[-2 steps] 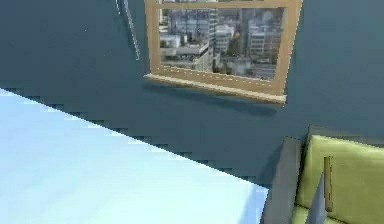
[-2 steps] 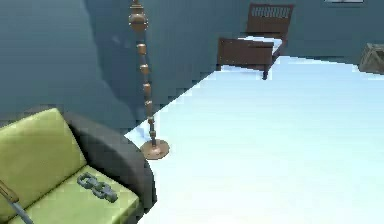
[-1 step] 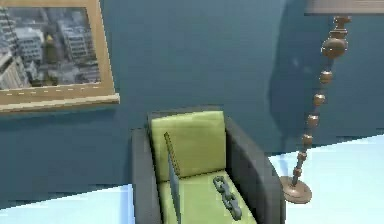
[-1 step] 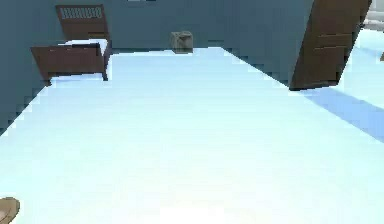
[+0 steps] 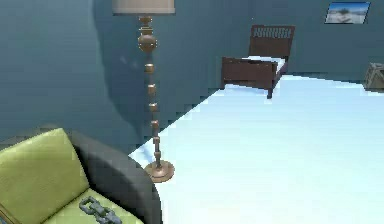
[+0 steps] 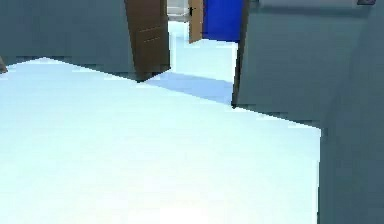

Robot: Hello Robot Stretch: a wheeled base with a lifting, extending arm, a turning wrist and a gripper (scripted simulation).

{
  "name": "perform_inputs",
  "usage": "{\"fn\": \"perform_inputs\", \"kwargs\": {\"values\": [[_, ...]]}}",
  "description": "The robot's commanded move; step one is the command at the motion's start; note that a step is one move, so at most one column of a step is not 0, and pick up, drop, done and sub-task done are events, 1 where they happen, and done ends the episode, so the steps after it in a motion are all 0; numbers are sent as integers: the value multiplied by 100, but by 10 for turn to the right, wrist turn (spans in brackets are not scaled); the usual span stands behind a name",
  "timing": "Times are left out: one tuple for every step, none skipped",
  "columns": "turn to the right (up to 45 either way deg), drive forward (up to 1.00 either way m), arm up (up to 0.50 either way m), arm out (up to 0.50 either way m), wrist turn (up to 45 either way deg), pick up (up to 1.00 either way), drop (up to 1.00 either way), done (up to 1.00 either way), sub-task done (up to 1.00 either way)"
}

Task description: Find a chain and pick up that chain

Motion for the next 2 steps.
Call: {"fn": "perform_inputs", "kwargs": {"values": [[300, 0, 0, 0, 0, 0, 0, 0, 0], [0, 15, 0, 0, 0, 0, 0, 0, 0]]}}
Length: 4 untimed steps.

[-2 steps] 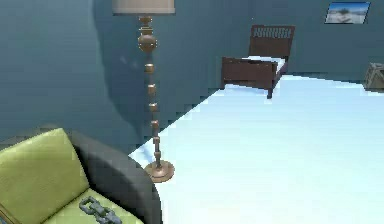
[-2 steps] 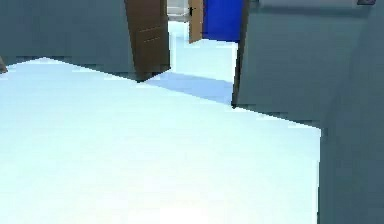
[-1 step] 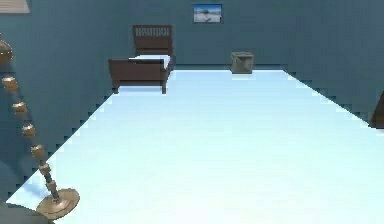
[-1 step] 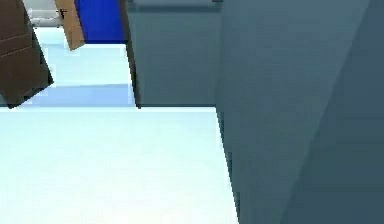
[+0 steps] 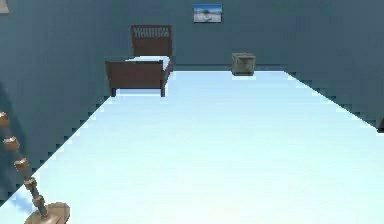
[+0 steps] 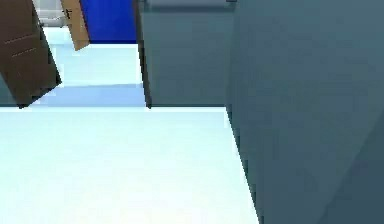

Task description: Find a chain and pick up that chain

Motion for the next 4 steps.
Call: {"fn": "perform_inputs", "kwargs": {"values": [[-450, 0, 0, 0, 0, 0, 0, 0, 0], [-450, 0, 0, 0, 0, 0, 0, 0, 0], [-450, 0, 0, 0, 0, 0, 0, 0, 0], [-210, 0, 0, 0, 0, 0, 0, 0, 0]]}}
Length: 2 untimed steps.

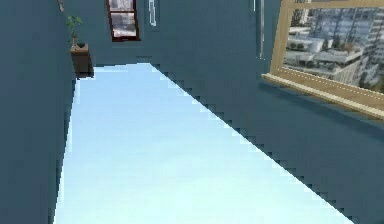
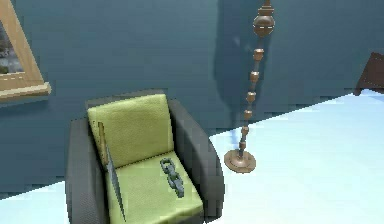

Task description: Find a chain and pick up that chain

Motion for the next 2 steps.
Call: {"fn": "perform_inputs", "kwargs": {"values": [[0, 0, 42, 0, 0, 0, 0, 0, 0], [0, 0, 0, 50, 0, 0, 0, 0, 0]]}}
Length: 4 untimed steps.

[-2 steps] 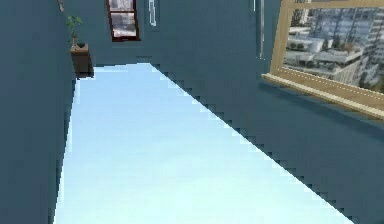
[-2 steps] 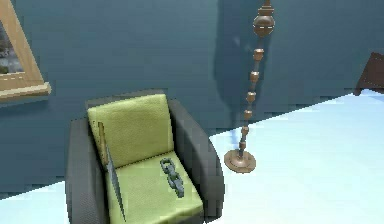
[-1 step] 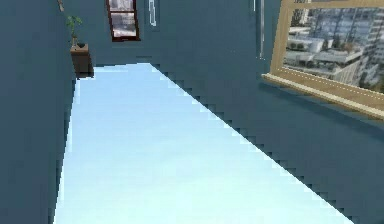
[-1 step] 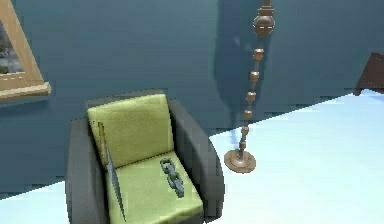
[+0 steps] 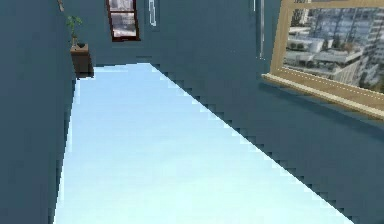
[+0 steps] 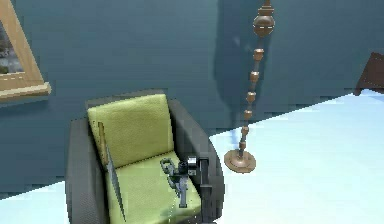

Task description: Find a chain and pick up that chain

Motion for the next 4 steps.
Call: {"fn": "perform_inputs", "kwargs": {"values": [[0, 0, 0, 0, 450, 0, 0, 0, 0], [0, 0, 0, 0, 450, 0, 0, 0, 0], [0, 0, 0, 0, 450, 0, 0, 0, 0], [0, 0, 0, 0, 300, 0, 0, 0, 0]]}}
